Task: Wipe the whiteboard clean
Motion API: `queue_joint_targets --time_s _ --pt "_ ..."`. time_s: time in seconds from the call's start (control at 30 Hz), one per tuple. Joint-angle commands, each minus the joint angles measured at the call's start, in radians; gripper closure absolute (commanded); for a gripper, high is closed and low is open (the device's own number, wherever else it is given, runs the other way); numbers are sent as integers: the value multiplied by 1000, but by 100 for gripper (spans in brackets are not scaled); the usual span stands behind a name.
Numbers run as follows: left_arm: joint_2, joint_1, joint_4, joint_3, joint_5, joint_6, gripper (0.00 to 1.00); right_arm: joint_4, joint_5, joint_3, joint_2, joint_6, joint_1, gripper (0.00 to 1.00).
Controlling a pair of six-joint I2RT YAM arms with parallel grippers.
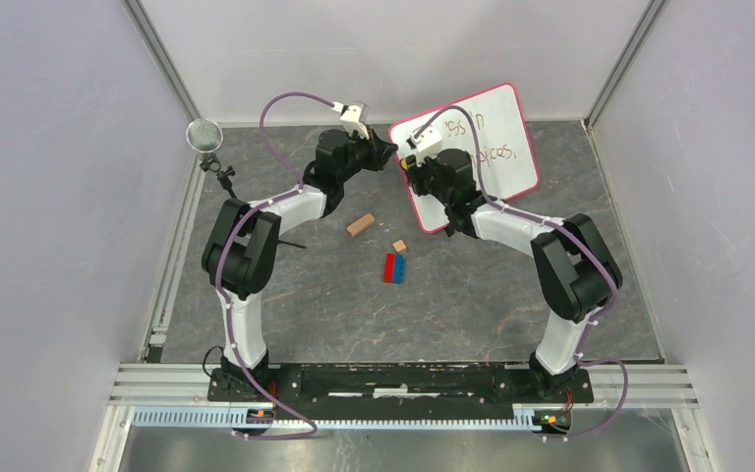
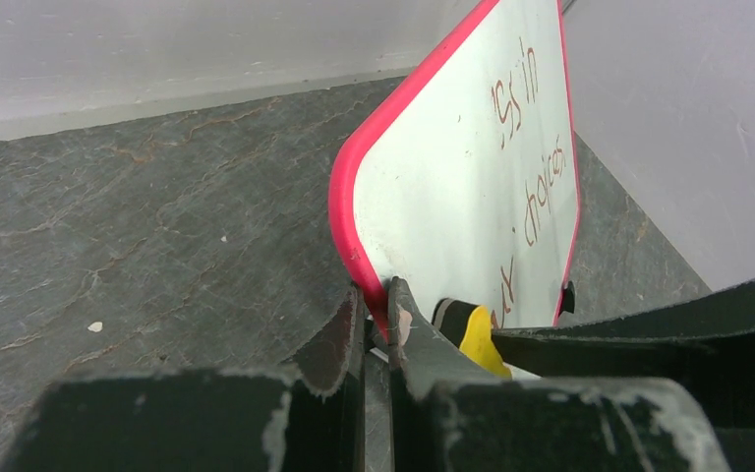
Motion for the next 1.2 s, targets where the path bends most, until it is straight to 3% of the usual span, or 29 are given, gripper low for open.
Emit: queue_joint_targets --time_s 0.0,0.27,0.73,0.87,1.17 --pt "-30 -32 3 -6 60 94 98 26 62 -82 15 114 -93 100" --pt "-35 -32 -25 -2 54 126 98 41 81 -138 19 118 -205 100" --pt "-34 -31 -34 2 67 134 98 44 75 -172 32 181 -289 100" --pt "-38 -31 -28 -2 67 129 98 62 54 -175 25 146 -247 100" --pt "-38 -38 -5 -14 45 94 98 37 70 -96 73 34 2 100"
